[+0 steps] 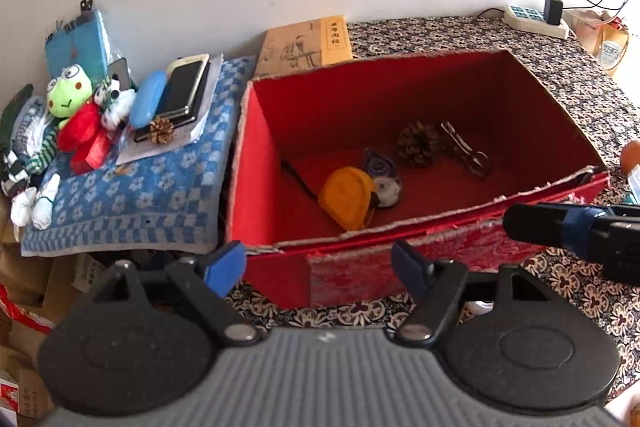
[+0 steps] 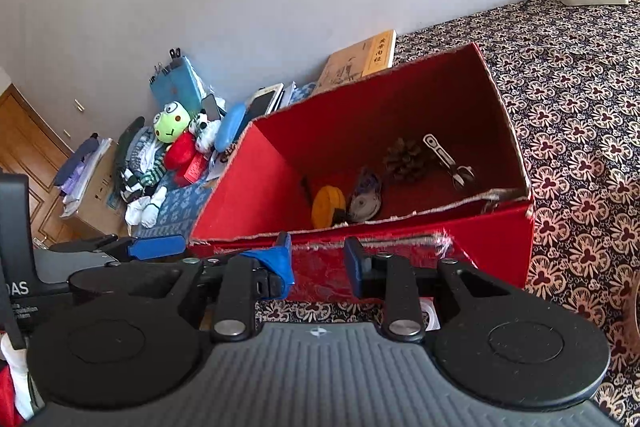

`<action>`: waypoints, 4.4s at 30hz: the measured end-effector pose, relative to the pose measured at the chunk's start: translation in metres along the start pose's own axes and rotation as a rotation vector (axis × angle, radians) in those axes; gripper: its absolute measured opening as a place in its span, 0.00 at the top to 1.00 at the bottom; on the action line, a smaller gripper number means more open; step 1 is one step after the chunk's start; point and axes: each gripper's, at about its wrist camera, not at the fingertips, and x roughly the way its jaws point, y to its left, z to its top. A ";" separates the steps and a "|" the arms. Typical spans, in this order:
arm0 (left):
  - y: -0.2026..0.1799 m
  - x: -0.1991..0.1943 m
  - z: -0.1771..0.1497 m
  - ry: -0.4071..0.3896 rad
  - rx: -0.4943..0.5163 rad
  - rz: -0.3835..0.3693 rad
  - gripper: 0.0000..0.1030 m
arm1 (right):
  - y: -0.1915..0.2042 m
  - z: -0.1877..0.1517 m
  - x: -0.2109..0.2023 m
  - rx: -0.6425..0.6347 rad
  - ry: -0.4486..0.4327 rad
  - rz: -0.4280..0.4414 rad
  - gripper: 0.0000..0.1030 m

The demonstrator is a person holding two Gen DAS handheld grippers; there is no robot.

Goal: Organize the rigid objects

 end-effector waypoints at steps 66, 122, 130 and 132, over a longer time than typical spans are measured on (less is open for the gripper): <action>0.003 0.080 -0.096 0.168 -0.108 -0.446 0.86 | -0.012 -0.061 0.101 0.091 0.399 0.125 0.85; -0.058 -0.041 0.039 -0.379 0.194 -0.637 0.90 | -0.045 0.050 -0.056 0.016 -0.243 0.120 0.90; -0.027 0.009 0.069 -0.303 0.094 -0.567 0.90 | -0.044 0.093 0.007 -0.038 -0.104 0.144 0.90; -0.023 0.024 0.067 -0.268 0.079 -0.553 0.90 | -0.045 0.096 0.021 -0.019 -0.050 0.142 0.89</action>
